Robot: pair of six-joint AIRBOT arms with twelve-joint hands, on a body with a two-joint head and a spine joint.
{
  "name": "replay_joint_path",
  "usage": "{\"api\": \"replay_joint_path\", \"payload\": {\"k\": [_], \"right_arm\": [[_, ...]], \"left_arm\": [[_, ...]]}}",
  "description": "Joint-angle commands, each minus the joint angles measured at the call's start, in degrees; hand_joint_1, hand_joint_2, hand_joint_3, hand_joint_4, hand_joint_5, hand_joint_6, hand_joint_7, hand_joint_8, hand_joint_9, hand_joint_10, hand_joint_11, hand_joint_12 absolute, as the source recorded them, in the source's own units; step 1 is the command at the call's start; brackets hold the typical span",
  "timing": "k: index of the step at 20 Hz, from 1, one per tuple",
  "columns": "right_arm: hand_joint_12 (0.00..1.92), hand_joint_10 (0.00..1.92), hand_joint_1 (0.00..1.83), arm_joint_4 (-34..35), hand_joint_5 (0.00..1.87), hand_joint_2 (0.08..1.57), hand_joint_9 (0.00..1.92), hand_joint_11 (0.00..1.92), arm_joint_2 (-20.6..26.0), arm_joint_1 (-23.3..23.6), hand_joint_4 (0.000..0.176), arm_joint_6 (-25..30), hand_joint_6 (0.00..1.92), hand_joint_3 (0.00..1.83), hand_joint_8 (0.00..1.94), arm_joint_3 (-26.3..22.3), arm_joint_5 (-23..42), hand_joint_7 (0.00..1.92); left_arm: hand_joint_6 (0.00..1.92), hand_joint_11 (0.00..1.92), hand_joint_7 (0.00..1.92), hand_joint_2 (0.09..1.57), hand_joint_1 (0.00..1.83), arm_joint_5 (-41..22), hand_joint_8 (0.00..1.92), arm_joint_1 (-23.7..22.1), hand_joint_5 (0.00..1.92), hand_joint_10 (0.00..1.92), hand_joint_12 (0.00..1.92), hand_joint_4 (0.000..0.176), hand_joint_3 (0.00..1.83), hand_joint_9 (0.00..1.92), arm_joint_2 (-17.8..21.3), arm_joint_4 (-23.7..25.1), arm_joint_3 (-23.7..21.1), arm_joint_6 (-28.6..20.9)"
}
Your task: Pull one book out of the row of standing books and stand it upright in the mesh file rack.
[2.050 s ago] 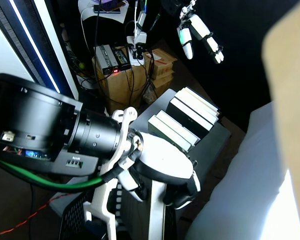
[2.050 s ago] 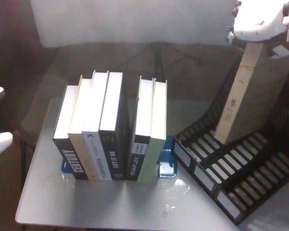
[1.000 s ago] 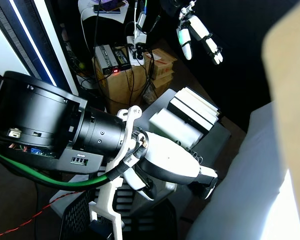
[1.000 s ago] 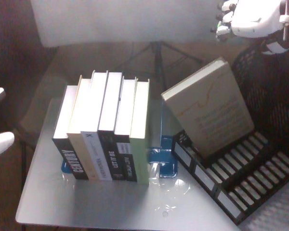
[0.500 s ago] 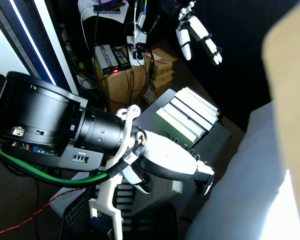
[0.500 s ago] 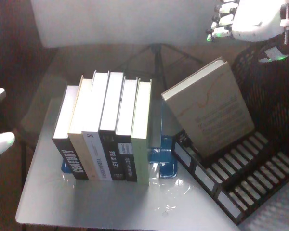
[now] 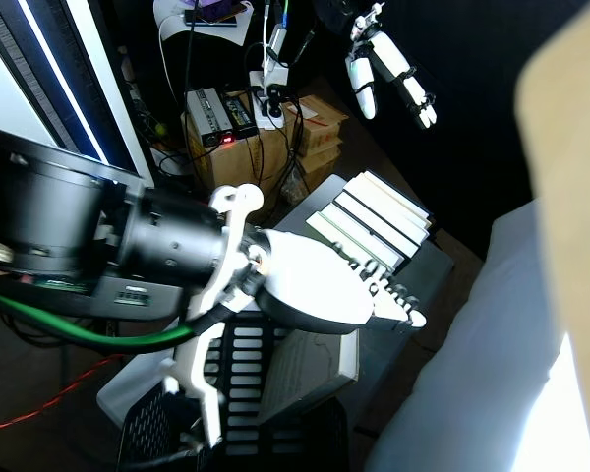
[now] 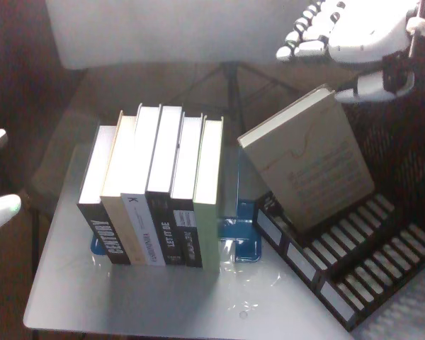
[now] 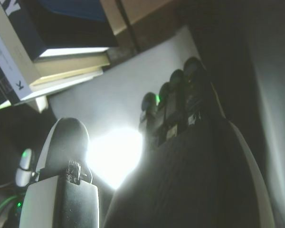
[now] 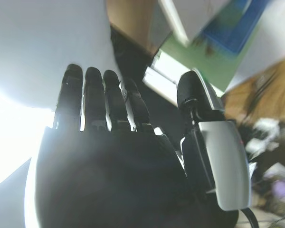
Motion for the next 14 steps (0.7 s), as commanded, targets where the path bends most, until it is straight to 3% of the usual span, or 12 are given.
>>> {"api": "replay_joint_path", "payload": {"k": [1, 5, 6, 8, 10, 11, 14], "right_arm": [[0.0, 0.0, 0.82, 2.13, 0.0, 1.36, 0.0, 0.0, 0.24, -0.02, 0.0, -0.8, 0.0, 0.0, 0.0, 0.64, -2.55, 0.0], [0.0, 0.0, 0.96, 12.68, 0.0, 1.3, 0.0, 0.0, -2.06, -2.83, 0.0, -5.04, 0.0, 0.0, 0.0, 3.56, -0.84, 0.0], [0.0, 0.0, 0.98, 17.85, 0.0, 1.31, 0.0, 0.0, -2.76, -3.63, 0.0, -6.57, 0.0, 0.0, 0.0, 4.9, 0.3, 0.0], [0.0, 0.0, 0.96, 28.57, 0.0, 1.31, 0.0, 0.0, -3.75, -5.55, 0.002, -10.95, 0.0, 0.0, 0.0, 6.16, 2.03, 0.0], [0.0, 0.0, 0.95, 31.0, 0.0, 1.31, 0.0, 0.0, -4.61, -6.65, 0.005, -16.23, 0.0, 0.0, 0.0, 5.26, 0.72, 0.0], [0.0, 0.0, 0.85, 33.06, 0.0, 1.32, 0.0, 0.0, -5.06, -7.46, 0.0, -19.19, 0.0, 0.0, 0.0, 4.97, -0.01, 0.0], [0.0, 0.0, 0.88, 36.43, 0.0, 1.34, 0.0, 0.0, -6.98, -9.76, 0.0, -20.24, 0.0, 0.0, 0.0, 6.62, -0.76, 0.0]], "left_arm": [[0.0, 0.0, 0.01, 1.33, 0.59, -7.0, 0.0, -0.31, 0.11, 0.0, 0.0, 0.021, 0.0, 0.0, -0.05, -0.71, 0.21, -0.22], [0.0, 0.0, 0.0, 1.34, 0.56, -6.96, 0.0, -0.31, 0.1, 0.0, 0.0, 0.021, 0.0, 0.0, -0.41, -0.78, 0.23, -0.41], [0.0, 0.0, 0.0, 1.34, 0.55, -6.96, 0.0, -0.31, 0.1, 0.0, 0.0, 0.029, 0.0, 0.0, -0.48, -0.83, 0.24, -0.42], [0.0, 0.0, 0.0, 1.34, 0.57, -6.96, 0.0, -0.31, 0.1, 0.0, 0.0, 0.026, 0.0, 0.0, -0.55, -0.86, 0.26, -0.47], [0.0, 0.0, 0.0, 1.34, 0.57, -6.92, 0.0, -0.3, 0.1, 0.0, 0.0, 0.025, 0.0, 0.0, -0.57, -0.9, 0.28, -0.46], [0.0, 0.0, 0.0, 1.34, 0.54, -6.92, 0.0, -0.3, 0.1, 0.0, 0.0, 0.023, 0.0, 0.0, -0.6, -0.9, 0.27, -0.42], [0.0, 0.0, 0.0, 1.34, 0.54, -7.01, 0.0, -0.3, 0.09, 0.0, 0.0, 0.027, 0.0, 0.0, -0.73, -0.94, 0.26, -0.42]]}}
